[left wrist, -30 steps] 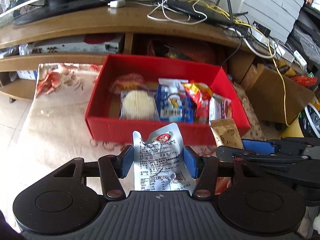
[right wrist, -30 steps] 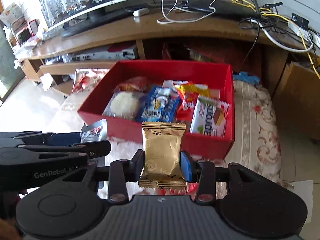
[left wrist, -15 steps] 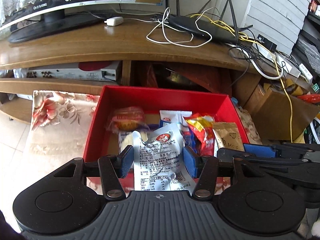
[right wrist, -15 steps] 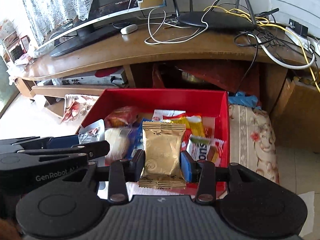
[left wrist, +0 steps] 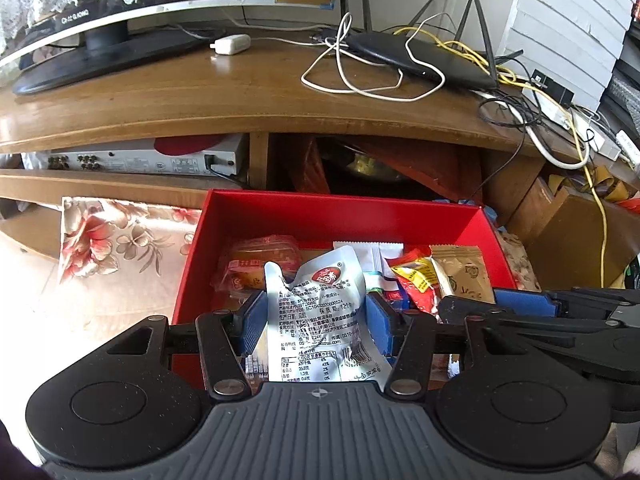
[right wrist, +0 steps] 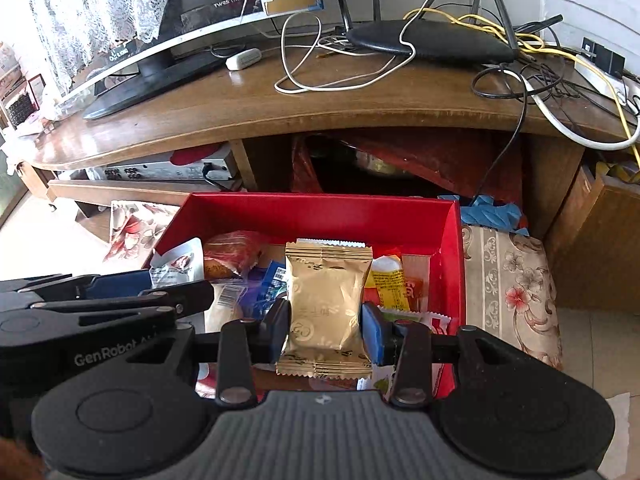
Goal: Organize snacks
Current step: 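Lower both snacks into the red box and open both tools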
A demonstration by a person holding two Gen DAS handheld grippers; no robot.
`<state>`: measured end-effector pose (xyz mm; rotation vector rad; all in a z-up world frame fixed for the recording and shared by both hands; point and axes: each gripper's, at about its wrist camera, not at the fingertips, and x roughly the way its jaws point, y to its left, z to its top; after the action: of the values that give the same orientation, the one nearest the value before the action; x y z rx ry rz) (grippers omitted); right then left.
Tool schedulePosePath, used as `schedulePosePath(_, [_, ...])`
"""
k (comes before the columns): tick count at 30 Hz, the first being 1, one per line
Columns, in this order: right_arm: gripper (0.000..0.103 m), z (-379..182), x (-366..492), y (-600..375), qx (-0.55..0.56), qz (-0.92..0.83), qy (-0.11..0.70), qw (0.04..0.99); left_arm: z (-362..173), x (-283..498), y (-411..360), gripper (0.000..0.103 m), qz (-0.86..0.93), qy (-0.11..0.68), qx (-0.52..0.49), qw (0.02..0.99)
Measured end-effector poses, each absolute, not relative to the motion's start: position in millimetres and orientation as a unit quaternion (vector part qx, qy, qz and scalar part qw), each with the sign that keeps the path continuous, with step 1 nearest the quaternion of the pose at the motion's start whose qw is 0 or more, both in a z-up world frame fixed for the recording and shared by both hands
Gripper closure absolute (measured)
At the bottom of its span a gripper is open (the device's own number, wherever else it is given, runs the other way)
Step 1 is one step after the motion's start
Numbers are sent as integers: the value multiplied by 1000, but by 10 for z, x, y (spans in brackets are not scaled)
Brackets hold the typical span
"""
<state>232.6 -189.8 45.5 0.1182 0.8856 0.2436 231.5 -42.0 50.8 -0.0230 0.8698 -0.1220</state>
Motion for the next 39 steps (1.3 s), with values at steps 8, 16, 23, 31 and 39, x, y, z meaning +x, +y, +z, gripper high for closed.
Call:
schedulePosePath(8, [64,354,2421,-1864,50,113,437,891,414,2413,-428,43,-51,428,-5,902])
schedulePosePath(16, [64,243,2491,-1866,50,107,446,887,306,2488,-447,43,-47,437,-1,898])
schedulePosePath(23, [64,174,2524,-1825,43,102,451,886,233,2510,-439,43,-42,444,0,895])
schedulePosePath(31, [62,160,2527,-1841,45,96,451,886,225,2496,-431,41,-42,447,-1,894])
schedulePosePath(39, [58,190,2511,-1869,49,95,447,888,246,2499,-427,36,-38,443,2,896])
